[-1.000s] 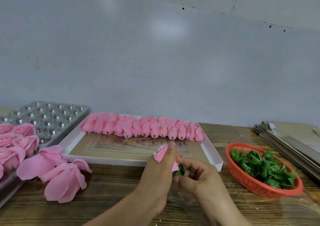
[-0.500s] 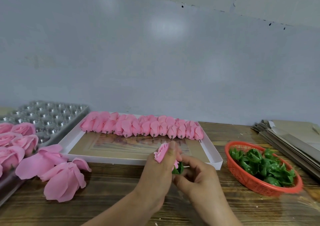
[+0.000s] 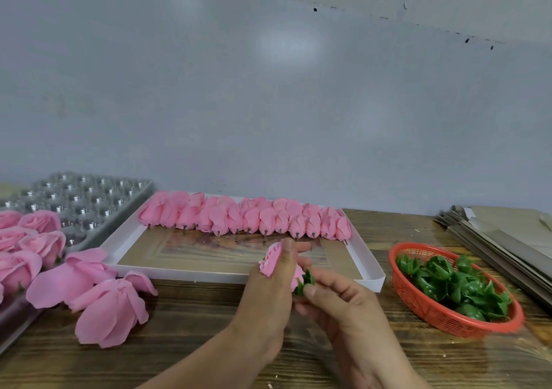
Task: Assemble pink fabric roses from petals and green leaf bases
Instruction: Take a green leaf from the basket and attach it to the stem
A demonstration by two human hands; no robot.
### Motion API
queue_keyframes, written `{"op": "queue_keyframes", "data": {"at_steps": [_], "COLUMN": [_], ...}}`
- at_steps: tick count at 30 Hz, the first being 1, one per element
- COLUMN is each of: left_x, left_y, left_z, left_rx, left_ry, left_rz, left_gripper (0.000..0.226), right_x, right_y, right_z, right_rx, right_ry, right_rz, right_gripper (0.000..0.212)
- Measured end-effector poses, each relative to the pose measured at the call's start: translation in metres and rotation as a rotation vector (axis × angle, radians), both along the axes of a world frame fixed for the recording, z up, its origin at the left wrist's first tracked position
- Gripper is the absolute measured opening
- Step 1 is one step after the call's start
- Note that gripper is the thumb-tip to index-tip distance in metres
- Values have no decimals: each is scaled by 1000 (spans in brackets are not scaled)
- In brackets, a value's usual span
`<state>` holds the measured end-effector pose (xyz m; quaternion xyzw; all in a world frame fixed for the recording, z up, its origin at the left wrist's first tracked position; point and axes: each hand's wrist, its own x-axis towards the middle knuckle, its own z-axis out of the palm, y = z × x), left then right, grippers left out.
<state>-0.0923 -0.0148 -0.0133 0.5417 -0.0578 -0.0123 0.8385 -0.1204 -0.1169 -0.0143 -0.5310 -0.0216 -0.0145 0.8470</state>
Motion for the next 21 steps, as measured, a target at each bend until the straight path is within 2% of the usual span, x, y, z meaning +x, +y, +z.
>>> {"op": "queue_keyframes", "data": {"at_steps": [3, 6, 8, 10, 16, 21], "left_x": [-1, -1, 0, 0, 1, 5], "left_y": [-1, -2, -2, -2, -4, 1], "left_z": [1, 0, 0, -1, -6, -3], "left_rx": [-16, -24, -32, -36, -88, -127], "left_ry": [10, 32, 43, 44, 82, 112], "left_rz": [12, 2, -28, -41, -64, -83], "left_gripper": [42, 42, 41, 40, 43, 46], "right_x": [-2, -4, -5, -6, -9, -13], "right_y": [3, 10, 11, 13, 11, 13], "right_z": [-1, -2, -3, -1, 3, 4], "right_rx": [19, -101, -238, -315, -232, -237], "right_ry": [39, -6, -99, -160, -133, -172], "right_rz": [39, -37, -140, -208, -250, -165], "right_gripper": [30, 24, 37, 39, 28, 39]}}
